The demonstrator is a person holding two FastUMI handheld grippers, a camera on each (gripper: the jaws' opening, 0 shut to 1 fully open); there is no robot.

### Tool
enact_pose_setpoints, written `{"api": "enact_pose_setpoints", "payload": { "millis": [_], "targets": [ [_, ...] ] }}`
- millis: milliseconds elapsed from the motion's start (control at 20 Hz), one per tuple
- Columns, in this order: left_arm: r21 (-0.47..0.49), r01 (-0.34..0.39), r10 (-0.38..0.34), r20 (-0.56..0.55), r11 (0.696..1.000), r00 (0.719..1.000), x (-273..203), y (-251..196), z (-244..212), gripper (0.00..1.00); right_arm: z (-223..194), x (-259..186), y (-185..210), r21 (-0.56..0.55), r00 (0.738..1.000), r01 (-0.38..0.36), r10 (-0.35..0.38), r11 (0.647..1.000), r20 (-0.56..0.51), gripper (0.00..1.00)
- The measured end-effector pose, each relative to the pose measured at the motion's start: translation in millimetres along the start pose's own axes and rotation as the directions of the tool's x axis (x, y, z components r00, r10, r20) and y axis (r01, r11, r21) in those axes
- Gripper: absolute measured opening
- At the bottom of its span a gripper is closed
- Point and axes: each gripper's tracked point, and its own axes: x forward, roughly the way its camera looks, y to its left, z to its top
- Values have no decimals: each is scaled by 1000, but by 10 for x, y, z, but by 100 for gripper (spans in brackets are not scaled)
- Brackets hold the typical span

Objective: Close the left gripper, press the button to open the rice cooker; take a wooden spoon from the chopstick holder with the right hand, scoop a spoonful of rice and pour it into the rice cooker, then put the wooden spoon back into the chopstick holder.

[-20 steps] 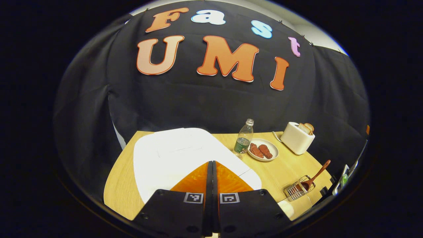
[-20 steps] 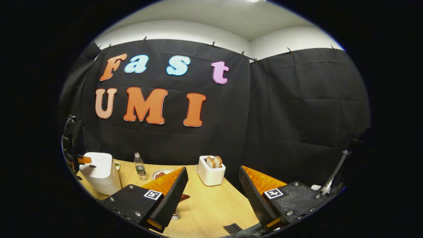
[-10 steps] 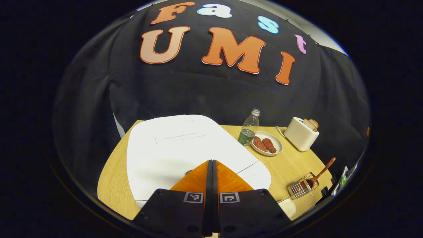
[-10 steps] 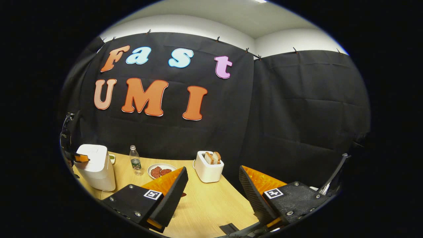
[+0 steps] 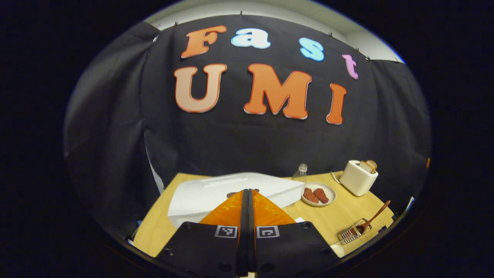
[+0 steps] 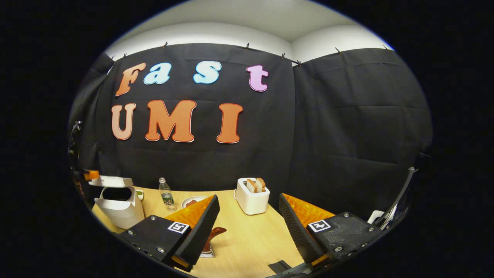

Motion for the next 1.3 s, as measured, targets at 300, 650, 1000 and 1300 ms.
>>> {"api": "enact_pose_setpoints", "payload": {
  "millis": [300, 650, 1000, 1300],
  "targets": [
    [-62, -51, 55, 61, 997, 997, -459, 247, 387, 5, 53, 27, 61, -2, 998, 7, -7, 1000, 56, 96],
    [-92, -126, 134, 90, 988, 987, -955, 572, 462, 5, -187, 157, 276, 61, 998, -55, 53, 997, 26, 96],
    [-88, -192, 203, 147, 977, 968, -1448, 853, 601, 5, -936, 502, 545, 173, 984, -91, 115, 981, -133, 96],
    [-86, -238, 249, 164, 968, 954, -1764, 1000, 629, 5, -1569, 749, 726, 270, 947, -87, 164, 959, -275, 95]
  ]
}}
